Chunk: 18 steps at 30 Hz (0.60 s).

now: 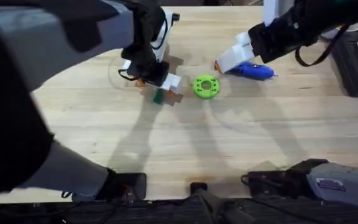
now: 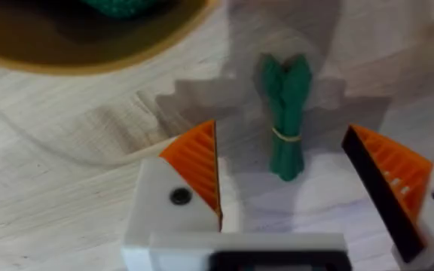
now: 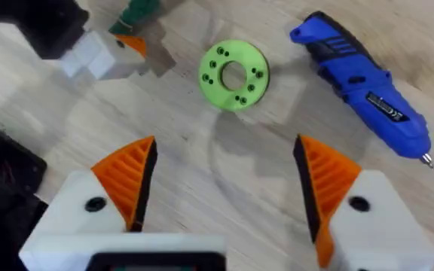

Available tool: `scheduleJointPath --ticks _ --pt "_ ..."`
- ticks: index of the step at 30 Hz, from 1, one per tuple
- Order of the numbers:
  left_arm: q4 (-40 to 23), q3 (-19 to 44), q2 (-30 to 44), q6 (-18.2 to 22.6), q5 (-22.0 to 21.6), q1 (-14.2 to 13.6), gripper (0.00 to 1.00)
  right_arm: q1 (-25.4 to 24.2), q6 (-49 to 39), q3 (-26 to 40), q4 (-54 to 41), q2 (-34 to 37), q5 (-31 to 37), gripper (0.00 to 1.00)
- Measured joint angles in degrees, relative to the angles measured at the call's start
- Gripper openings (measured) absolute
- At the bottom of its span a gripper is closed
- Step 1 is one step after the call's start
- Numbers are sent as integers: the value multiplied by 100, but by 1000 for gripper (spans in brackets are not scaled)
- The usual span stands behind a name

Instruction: Pick up the gripper from the table and insert it into the empty holder that is missing its gripper. Then pick up a screw, insert it into the mounting hole, and use the screwdriver to tighten it. Finally, clean up the table by picking up the vegetable and placing it into the bucket.

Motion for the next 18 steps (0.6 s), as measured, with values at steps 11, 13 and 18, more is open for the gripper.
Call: scheduleJointPath --ticks 11,13,18 --pt "288 2 384 -205 -75 2 995 0 0 0 0 -1 0 992" --pt "261 2 384 -214 -90 2 987 0 -1 0 0 1 0 994" --pt "203 2 384 -305 -94 2 883 0 0 0 2 2 0 994"
